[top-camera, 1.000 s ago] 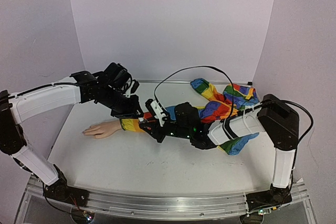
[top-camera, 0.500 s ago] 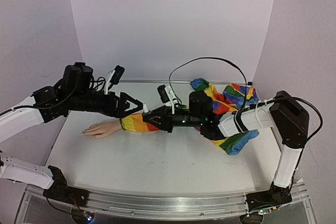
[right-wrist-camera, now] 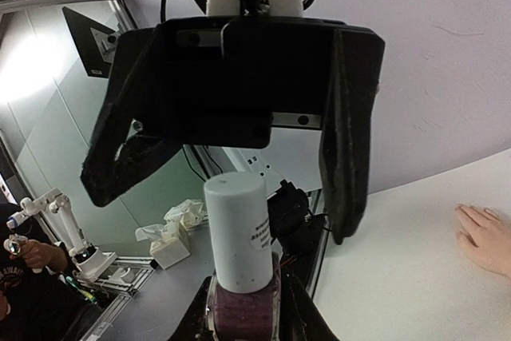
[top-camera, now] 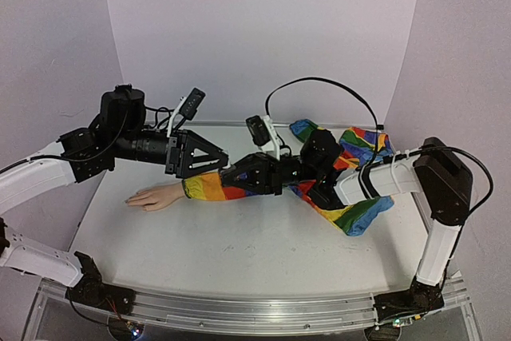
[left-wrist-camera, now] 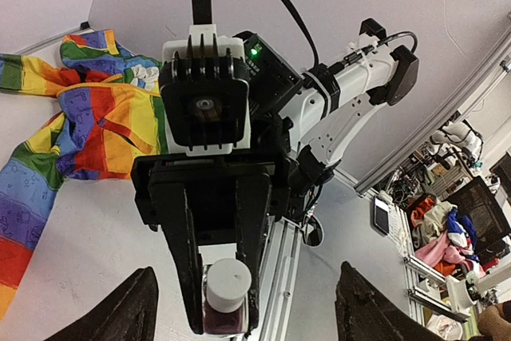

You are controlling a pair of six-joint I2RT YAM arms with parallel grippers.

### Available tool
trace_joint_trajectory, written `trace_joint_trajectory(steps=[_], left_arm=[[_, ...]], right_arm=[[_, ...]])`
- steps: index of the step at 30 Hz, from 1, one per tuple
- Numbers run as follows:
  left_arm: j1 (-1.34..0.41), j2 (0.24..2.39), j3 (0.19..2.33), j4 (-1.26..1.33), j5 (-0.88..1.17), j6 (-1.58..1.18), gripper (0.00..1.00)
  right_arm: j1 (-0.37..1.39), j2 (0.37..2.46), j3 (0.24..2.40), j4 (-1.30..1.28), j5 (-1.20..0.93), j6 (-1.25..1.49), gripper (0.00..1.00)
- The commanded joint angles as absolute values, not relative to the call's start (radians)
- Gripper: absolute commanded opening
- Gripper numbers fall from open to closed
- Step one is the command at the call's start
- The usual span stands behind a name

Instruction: Paint the nails

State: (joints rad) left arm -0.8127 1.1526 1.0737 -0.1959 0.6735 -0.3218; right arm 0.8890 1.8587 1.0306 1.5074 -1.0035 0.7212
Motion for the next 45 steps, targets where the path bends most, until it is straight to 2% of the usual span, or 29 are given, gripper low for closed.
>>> trace_joint_trajectory(steps=[1, 6, 11, 17, 21, 22, 25, 27, 29, 31, 32, 35, 40, 41, 42, 43, 44, 45], left_arm=[[-0.816, 1.153, 1.129, -0.131, 0.669, -0.319, 0.75], [-0.817, 1.211, 1.171, -0.13, 0.757, -0.356, 0.54], [-0.825, 1.208, 1.17, -0.13, 0.739, -0.365, 0.35], [-0.852, 1.202, 1.149, -0.13, 0.705, -0.358, 0.19], [-0.865, 1.202, 1.141, -0.135, 0.66, -0.344, 0.01], [-0.865, 1.199, 1.139, -0.14, 0.633, -0.339, 0.0], [-0.871, 1.188, 1.147, -0.225, 0.464, -0.319, 0.0], [-0.884, 1.194, 1.177, -0.31, 0.287, -0.31, 0.0], [-0.891, 1.206, 1.191, -0.375, 0.047, -0.352, 0.0], [-0.892, 1.23, 1.204, -0.432, -0.117, -0.439, 0.0], [-0.893, 1.245, 1.213, -0.444, -0.147, -0.466, 0.0], [-0.899, 1.276, 1.233, -0.451, -0.137, -0.507, 0.0], [-0.899, 1.29, 1.255, -0.428, -0.022, -0.444, 0.02], [-0.898, 1.288, 1.259, -0.428, -0.006, -0.415, 0.15], [-0.897, 1.284, 1.262, -0.431, 0.036, -0.39, 0.38], [-0.896, 1.276, 1.262, -0.434, 0.059, -0.371, 0.54], [-0.895, 1.264, 1.257, -0.434, 0.074, -0.363, 0.67], [-0.891, 1.247, 1.249, -0.434, 0.089, -0.361, 0.75]], right_arm=[[0.894, 1.796, 1.08, 1.64, -1.064, 0.757, 0.0], [0.897, 1.788, 1.076, 1.642, -1.049, 0.756, 0.0], [0.897, 1.783, 1.058, 1.643, -1.028, 0.752, 0.0], [0.897, 1.779, 1.048, 1.64, -0.994, 0.739, 0.0], [0.897, 1.781, 1.049, 1.594, -0.958, 0.712, 0.0], [0.896, 1.772, 1.043, 1.558, -0.932, 0.684, 0.0], [0.897, 1.712, 1.038, 1.289, -0.73, 0.509, 0.0], [0.907, 1.665, 1.067, 1.03, -0.437, 0.391, 0.0], [0.981, 1.643, 1.124, 0.776, 0.12, 0.296, 0.0], [1.052, 1.667, 1.148, 0.728, 0.669, 0.228, 0.0], [1.068, 1.684, 1.153, 0.746, 0.774, 0.207, 0.0], [1.075, 1.713, 1.177, 0.788, 0.761, 0.152, 0.0], [1.071, 1.703, 1.155, 0.903, 0.443, 0.053, 0.0], [1.067, 1.701, 1.153, 0.903, 0.386, 0.043, 0.0], [1.063, 1.694, 1.145, 0.903, 0.338, 0.035, 0.0], [1.054, 1.686, 1.127, 0.903, 0.282, 0.03, 0.0], [1.037, 1.677, 1.115, 0.904, 0.199, 0.036, 0.0], [1.014, 1.666, 1.098, 0.904, 0.107, 0.053, 0.0]])
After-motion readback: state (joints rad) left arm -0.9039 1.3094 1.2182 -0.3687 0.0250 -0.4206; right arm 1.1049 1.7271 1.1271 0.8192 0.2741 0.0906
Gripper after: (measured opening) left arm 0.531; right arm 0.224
